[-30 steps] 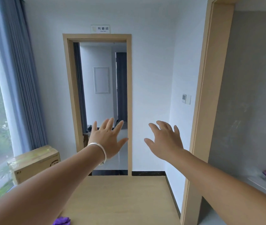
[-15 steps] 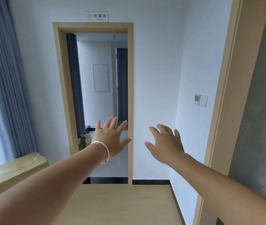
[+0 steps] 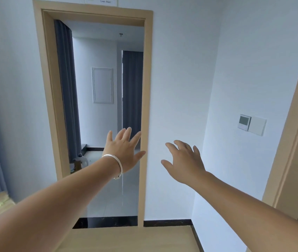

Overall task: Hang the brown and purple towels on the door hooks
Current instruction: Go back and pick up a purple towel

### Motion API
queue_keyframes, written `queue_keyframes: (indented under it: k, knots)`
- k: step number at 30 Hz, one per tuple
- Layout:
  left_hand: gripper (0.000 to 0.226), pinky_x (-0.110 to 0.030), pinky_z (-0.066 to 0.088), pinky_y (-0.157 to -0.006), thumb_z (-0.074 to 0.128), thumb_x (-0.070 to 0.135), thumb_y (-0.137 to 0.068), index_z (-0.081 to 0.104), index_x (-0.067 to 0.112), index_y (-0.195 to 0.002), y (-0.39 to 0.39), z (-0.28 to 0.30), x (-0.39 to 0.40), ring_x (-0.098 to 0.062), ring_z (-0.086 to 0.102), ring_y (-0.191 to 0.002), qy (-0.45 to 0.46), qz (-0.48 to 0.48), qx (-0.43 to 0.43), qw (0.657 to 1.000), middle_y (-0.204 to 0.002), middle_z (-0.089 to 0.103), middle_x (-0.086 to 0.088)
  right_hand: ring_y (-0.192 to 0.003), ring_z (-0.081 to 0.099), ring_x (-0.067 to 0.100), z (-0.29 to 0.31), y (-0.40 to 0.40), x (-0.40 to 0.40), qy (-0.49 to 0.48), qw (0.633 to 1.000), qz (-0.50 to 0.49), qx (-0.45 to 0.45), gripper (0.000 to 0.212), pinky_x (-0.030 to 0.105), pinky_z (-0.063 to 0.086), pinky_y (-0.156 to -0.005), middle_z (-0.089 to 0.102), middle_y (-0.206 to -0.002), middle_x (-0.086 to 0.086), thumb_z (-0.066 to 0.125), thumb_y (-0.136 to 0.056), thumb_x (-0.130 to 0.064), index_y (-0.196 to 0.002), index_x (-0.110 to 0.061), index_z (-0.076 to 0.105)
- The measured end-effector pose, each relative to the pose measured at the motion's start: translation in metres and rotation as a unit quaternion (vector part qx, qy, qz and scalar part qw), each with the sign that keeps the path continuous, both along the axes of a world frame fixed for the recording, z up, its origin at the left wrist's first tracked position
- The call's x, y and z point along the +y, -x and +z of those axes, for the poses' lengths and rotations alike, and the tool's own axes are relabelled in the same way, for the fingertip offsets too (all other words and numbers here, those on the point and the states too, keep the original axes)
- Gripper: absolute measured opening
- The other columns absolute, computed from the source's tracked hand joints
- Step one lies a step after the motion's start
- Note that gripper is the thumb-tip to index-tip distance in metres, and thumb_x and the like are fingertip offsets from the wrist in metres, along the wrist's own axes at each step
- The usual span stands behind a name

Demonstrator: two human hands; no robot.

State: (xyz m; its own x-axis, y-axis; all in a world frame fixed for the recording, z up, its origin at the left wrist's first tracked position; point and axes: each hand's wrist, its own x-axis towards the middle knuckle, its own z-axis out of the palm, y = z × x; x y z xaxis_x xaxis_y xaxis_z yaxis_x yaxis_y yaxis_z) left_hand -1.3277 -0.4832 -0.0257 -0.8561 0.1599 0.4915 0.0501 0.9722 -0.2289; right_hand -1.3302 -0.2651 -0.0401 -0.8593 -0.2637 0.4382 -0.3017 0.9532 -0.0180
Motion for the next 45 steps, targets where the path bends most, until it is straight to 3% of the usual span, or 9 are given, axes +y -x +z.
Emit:
queue_keyframes:
  k: [11, 22, 29, 38, 45]
  knots:
    - [0.068, -0.055, 0.009, -0.116, 0.019, 0.064, -0.093, 0.004, 0.031, -0.151, 0.129, -0.034, -0.073, -0.023, 0.008, -0.146, -0.015, 0.042, -0.017, 0.999, -0.159, 0.009, -0.004, -0.142, 0.021, 0.022, -0.016, 0.154, -0.079, -0.005, 0.998, 0.055, -0.012, 0.058, 0.052, 0.012, -0.116, 0.026, -0.154, 0.002, 0.042, -0.094, -0.051, -0.145, -0.028, 0.028]
    - [0.070, -0.058, 0.005, -0.114, 0.018, 0.069, -0.091, 0.004, 0.034, -0.150, 0.233, -0.072, -0.206, -0.028, 0.007, -0.147, -0.037, 0.229, -0.061, 0.971, -0.160, 0.009, -0.003, -0.135, 0.032, 0.020, -0.041, 0.336, -0.230, -0.025, 0.976, 0.215, -0.009, 0.056, 0.048, 0.023, -0.110, 0.037, -0.146, -0.001, 0.044, -0.091, -0.054, -0.140, -0.029, 0.036]
    - [0.071, -0.059, 0.003, -0.116, 0.014, 0.070, -0.090, -0.001, 0.036, -0.150, 0.216, -0.100, -0.299, -0.028, 0.003, -0.148, -0.061, 0.372, -0.096, 0.921, -0.161, 0.004, -0.002, -0.140, 0.025, 0.021, -0.072, 0.380, -0.353, -0.047, 0.937, 0.346, -0.037, 0.058, 0.049, 0.021, -0.112, 0.030, -0.152, 0.000, 0.042, -0.092, -0.056, -0.143, -0.032, 0.031]
    - [0.072, -0.057, 0.006, -0.117, 0.017, 0.068, -0.091, 0.000, 0.033, -0.151, 0.148, -0.164, -0.433, -0.023, 0.003, -0.148, -0.131, 0.508, -0.103, 0.845, -0.161, 0.004, -0.003, -0.143, 0.020, 0.020, -0.126, 0.356, -0.548, -0.106, 0.858, 0.498, -0.061, 0.063, 0.053, 0.014, -0.115, 0.025, -0.155, 0.001, 0.038, -0.094, -0.057, -0.148, -0.031, 0.021]
    - [0.071, -0.056, 0.003, -0.115, 0.018, 0.069, -0.091, 0.001, 0.035, -0.151, 0.078, -0.236, -0.523, -0.022, 0.004, -0.148, -0.201, 0.617, -0.118, 0.751, -0.161, 0.006, -0.003, -0.142, 0.020, 0.019, -0.198, 0.302, -0.673, -0.160, 0.773, 0.609, -0.079, 0.060, 0.052, 0.013, -0.117, 0.028, -0.153, -0.002, 0.043, -0.093, -0.054, -0.145, -0.032, 0.026]
